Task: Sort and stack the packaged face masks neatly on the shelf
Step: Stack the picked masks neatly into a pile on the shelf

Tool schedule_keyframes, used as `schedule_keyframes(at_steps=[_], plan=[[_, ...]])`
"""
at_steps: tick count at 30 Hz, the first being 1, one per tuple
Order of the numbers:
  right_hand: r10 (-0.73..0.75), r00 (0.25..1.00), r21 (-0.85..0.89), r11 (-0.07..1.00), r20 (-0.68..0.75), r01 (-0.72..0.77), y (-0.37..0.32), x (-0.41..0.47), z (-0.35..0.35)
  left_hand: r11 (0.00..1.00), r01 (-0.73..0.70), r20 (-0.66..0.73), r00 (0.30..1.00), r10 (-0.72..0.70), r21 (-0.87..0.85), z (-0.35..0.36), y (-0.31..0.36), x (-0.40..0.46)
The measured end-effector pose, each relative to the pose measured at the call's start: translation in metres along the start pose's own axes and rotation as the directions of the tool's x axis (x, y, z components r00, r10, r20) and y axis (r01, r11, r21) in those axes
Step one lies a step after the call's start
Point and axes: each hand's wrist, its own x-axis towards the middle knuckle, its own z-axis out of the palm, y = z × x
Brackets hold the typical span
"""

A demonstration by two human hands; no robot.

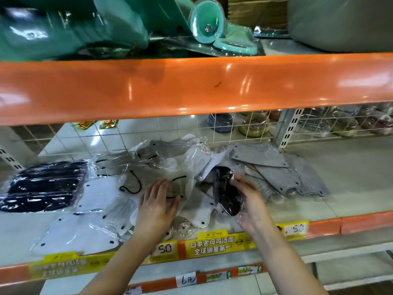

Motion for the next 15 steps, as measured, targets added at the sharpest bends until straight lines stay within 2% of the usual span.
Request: schedule_keyframes(at_steps=[4,7,9,12,15], plan=[[0.154,0.966,0.061,0.984,0.208,-0.170,-0.004,-0.004,0.013,1.000,-0.002,0.077,0.997,0.004,-0.027,0.000,0.008,0.001],[0.166,0.949,0.100,0.975,0.269,-0.199,-0.001,-0.008,0.026,0.999,0.029,0.158,0.987,-0.024,-0.026,-0.001,0.009,0.000],[0.155,0.944,0.161,0.965,0.290,-0.208,0.004,-0.007,0.029,0.994,0.056,0.235,0.971,-0.034,-0.091,0.001,0.004,-0.001],[0.056,0.976,0.119,0.990,0.210,-0.082,0.015,0.000,0.033,0.918,0.179,0.280,0.957,-0.078,-0.355,-0.004,-0.002,-0.003],[-0.107,0.992,-0.045,0.993,0.065,0.110,0.034,0.005,0.036,0.835,0.187,0.280,0.959,-0.042,-0.517,-0.023,0.005,-0.007]])
